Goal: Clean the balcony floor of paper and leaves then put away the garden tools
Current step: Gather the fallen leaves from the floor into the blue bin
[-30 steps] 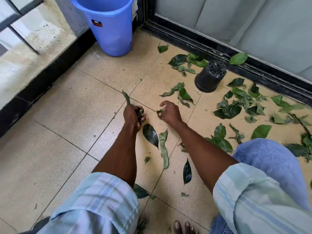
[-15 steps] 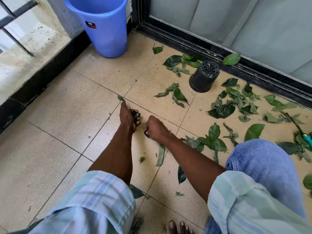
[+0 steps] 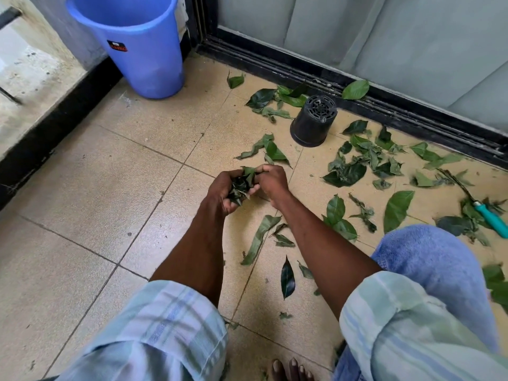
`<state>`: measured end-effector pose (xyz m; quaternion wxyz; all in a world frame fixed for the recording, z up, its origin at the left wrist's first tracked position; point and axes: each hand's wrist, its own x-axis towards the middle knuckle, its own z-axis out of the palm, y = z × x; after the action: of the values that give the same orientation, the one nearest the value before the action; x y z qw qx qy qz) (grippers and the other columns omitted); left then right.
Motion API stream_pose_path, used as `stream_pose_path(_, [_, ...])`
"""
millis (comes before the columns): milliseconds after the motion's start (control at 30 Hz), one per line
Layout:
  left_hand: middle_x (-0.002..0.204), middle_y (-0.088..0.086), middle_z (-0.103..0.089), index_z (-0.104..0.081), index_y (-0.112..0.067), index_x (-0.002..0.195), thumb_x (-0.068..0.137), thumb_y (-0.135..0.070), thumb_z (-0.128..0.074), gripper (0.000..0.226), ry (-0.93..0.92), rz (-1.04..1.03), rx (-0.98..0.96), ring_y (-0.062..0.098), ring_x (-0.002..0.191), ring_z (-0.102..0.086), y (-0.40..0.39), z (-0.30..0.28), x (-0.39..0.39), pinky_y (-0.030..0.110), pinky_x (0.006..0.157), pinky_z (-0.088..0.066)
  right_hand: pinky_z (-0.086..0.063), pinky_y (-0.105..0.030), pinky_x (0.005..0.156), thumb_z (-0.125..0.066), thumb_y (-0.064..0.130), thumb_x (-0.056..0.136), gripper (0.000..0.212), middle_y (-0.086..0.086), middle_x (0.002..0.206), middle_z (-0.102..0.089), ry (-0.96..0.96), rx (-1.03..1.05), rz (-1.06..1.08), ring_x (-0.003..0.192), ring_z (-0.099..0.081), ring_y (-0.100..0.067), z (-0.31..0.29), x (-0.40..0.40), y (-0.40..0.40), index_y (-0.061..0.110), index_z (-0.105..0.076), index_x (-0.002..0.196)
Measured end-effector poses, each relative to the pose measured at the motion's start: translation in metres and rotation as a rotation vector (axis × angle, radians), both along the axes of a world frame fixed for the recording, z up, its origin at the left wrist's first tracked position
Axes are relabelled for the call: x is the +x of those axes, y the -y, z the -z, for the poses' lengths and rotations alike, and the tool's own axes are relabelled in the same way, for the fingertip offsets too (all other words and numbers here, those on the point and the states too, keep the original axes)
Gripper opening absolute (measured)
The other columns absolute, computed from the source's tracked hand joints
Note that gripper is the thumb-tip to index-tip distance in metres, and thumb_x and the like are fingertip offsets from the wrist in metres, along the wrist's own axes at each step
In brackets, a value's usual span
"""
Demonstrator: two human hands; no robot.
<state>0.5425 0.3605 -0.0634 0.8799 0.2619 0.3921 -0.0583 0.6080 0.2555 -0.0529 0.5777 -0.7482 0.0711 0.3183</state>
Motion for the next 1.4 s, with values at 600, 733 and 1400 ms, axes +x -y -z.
stream_pose_path(600, [0.058,0.011,-0.054,-0.052,-0.003,0.081,0.088,-0.003,-0.044,0.011,-0.314,-0.045,0.307,0.019,0.035,-0.050,-0.001,0.025,-0.006,0.021,0.039,-0.039,-0.047,-0.032,0.077,-0.086,0.016,0.064,0.050,-0.005,0.113,-0.038,0.383,-0.706,-0.962,0.101,-0.041,-0.021,0.031,-0.042,0.052,0.013,-0.056,0.104])
stream_pose_path(733, [0.056,0.008,-0.056,-0.054,-0.004,0.079,0.088,-0.007,-0.047,0.011,-0.276,0.042,0.271,0.017,0.038,-0.048,-0.001,0.023,-0.012,0.020,0.040,-0.039,-0.042,-0.024,0.054,-0.058,-0.008,0.080,0.013,-0.010,0.080,-0.054,0.520,-0.617,-0.860,0.071,-0.060,-0.025,0.039,-0.050,0.056,0.002,-0.063,0.073])
stream_pose_path(1400, [0.097,0.019,-0.069,-0.061,0.006,0.111,0.092,-0.005,-0.049,0.025,-0.068,-0.072,0.118,0.020,0.069,-0.066,-0.021,0.007,-0.039,0.026,0.061,-0.057,-0.056,-0.038,0.085,-0.063,0.006,0.083,0.019,-0.005,0.096,-0.073,0.072,-0.200,-0.402,0.091,-0.066,-0.023,0.006,-0.029,-0.031,0.016,-0.074,0.094])
